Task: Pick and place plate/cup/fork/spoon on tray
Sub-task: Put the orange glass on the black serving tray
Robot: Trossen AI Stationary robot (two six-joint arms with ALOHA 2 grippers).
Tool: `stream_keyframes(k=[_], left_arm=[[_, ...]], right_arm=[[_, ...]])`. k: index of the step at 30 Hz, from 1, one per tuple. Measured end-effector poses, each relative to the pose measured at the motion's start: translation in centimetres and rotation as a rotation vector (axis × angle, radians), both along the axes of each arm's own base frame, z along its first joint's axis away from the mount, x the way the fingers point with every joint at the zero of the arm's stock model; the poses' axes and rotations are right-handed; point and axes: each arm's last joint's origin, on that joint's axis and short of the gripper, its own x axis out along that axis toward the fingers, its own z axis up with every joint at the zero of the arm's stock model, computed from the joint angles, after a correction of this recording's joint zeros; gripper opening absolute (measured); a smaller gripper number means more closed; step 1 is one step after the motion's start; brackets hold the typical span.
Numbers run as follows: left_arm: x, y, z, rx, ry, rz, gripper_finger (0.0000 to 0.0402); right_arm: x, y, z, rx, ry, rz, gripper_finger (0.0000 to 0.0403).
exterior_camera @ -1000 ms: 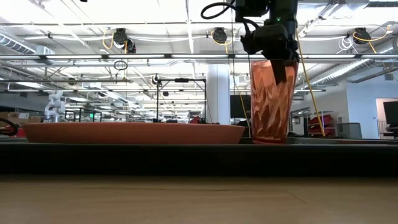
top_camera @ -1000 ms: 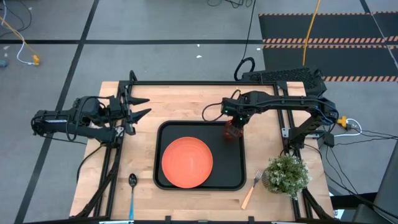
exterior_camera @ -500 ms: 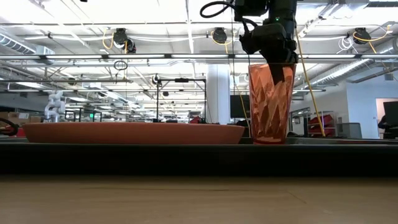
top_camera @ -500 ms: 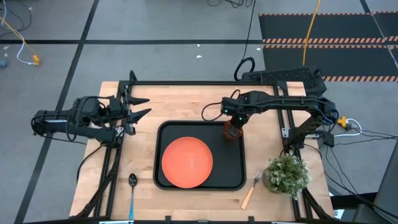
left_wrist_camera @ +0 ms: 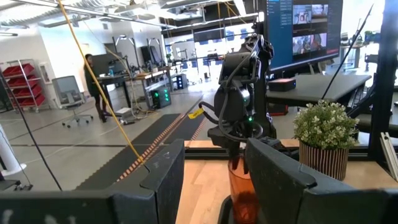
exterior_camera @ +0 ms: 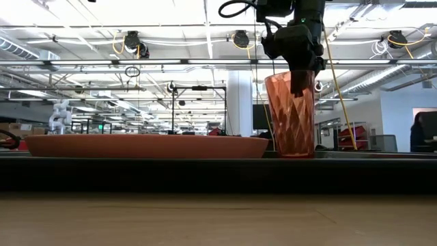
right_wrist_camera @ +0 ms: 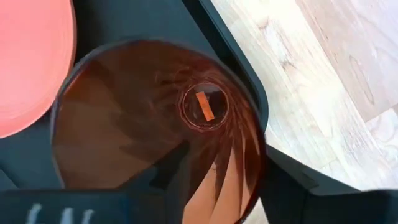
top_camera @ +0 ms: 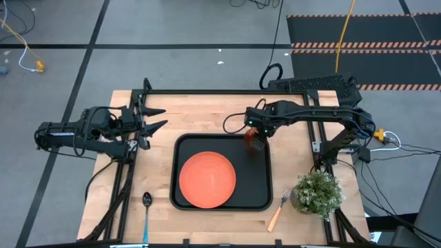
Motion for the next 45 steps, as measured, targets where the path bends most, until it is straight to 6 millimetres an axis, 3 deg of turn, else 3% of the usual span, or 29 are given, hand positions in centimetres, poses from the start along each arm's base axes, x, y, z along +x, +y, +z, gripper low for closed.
stream_keyframes(k=[10,21,24,28,31,34,40,42,45], left_arm=[[0.0,0.0,0.0,0.001,0.000,0.000,0.0177],[0.0,0.0,0.0,0.000,0.000,0.000,0.0177],[0.0,0.0,0.0,-0.001,-0.001,0.000,0.0177],[0.0,0.0,0.0,-0.002,-0.001,0.000,0.0177],[0.0,0.0,0.0,-0.002,-0.001,0.000,0.0177],[0.0,0.0,0.0,-0.002,-0.001,0.000,0.0177],[0.0,0.0,0.0,0.001,0.000,0.000,0.0177],[0.0,0.0,0.0,0.001,0.000,0.000,0.0177],[0.0,0.0,0.0,0.005,0.000,0.000,0.0177]], right_arm=[[-2.0,0.4,3.5,0.006,-0.185,-0.050,0.0200],[-4.3,0.9,8.9,-0.047,-0.586,-0.058,0.0201],[-4.1,1.1,9.8,-0.056,-0.684,-0.001,0.0201],[-2.5,2.4,10.7,0.031,-0.886,0.212,0.0201],[-0.9,3.6,10.3,0.134,-1.055,0.332,0.0201],[0.6,4.5,8.5,0.222,-1.113,0.295,0.0201],[3.2,6.1,2.9,0.290,-0.857,0.298,0.0200],[4.2,6.7,2.7,0.282,-0.847,0.338,0.0200],[5.5,7.3,3.9,0.229,-0.861,0.408,0.0200]])
